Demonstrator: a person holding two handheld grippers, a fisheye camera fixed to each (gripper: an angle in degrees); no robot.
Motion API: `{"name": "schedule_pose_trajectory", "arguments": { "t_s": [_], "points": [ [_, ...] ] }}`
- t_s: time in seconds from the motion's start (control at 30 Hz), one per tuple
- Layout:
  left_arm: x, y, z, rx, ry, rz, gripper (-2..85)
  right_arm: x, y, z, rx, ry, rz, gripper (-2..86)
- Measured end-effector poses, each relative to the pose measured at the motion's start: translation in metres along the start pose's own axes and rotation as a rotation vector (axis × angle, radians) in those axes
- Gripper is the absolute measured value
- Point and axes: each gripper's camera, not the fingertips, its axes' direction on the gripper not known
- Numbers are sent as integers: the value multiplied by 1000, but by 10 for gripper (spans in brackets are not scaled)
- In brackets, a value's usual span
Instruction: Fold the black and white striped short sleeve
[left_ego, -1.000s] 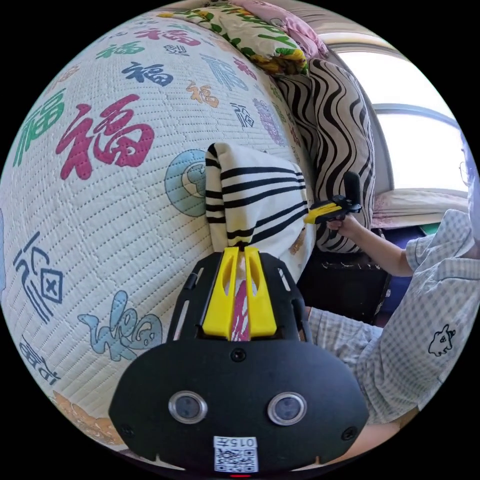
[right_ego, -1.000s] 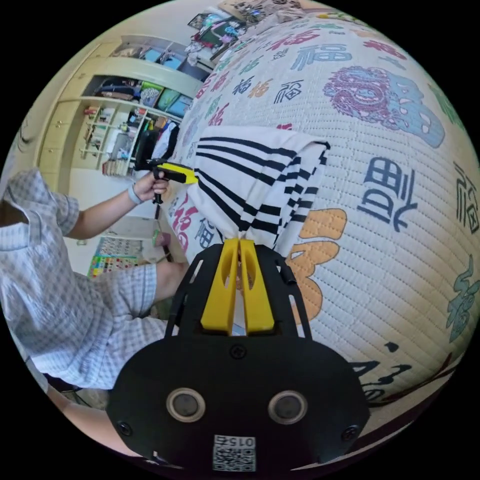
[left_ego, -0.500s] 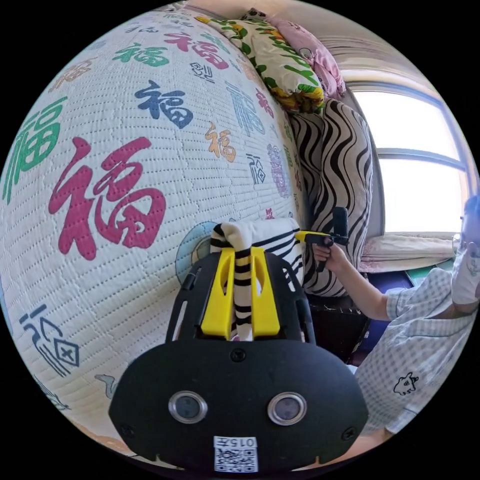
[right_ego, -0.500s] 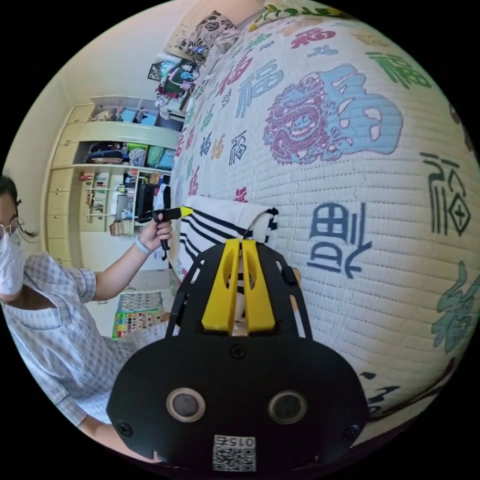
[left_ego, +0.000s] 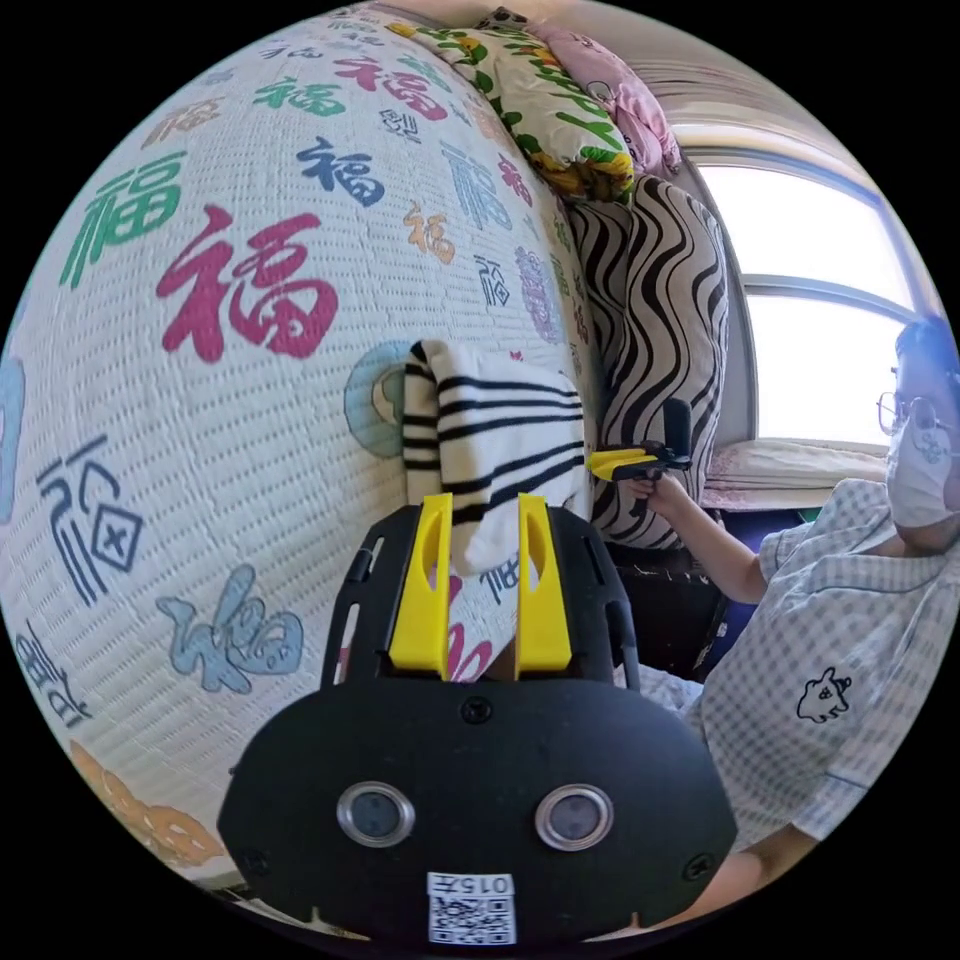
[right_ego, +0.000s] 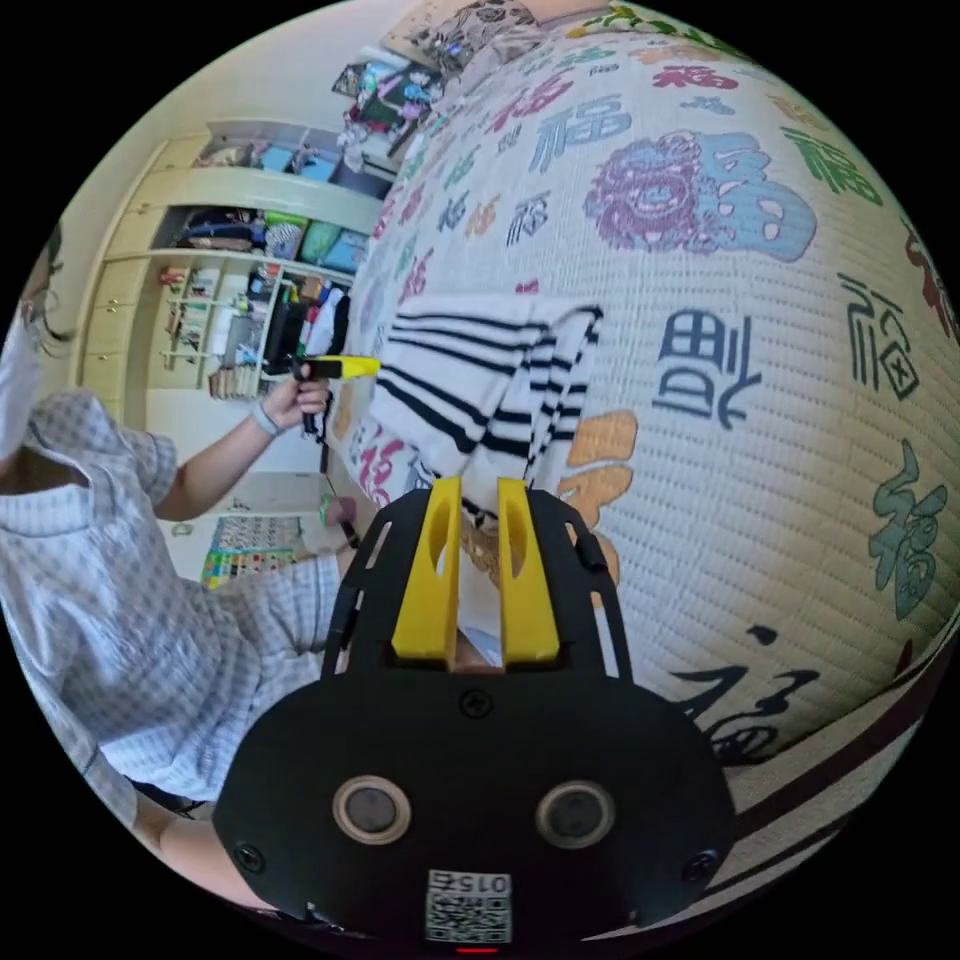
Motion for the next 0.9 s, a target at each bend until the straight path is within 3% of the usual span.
{"name": "schedule_pose_trajectory", "arguments": {
  "t_s": [0.07, 0.2, 0.37, 0.57, 0.63, 0.9],
  "points": [
    [-3, 8, 1, -14, 4, -22, 89, -2, -3, 19, -54, 4, 3, 50],
    [-8, 14, -7, 13, 26, -38, 22, -1, -8, 36, 16, -31, 44, 7],
    [-10, 18, -29, -16, 5, -13, 7, 6, 2, 38, 78, -63, 102, -2],
    [-16, 33, -65, 30, 45, -44, 51, 4, -6, 70, 101, -124, 120, 24],
    [-11, 43, -100, 63, 17, -15, 88, -4, -7, 64, 146, -136, 81, 83],
    [-33, 38, -182, 133, 121, -5, 146, 6, -39, 78, 162, -197, 75, 151]
  ]
}}
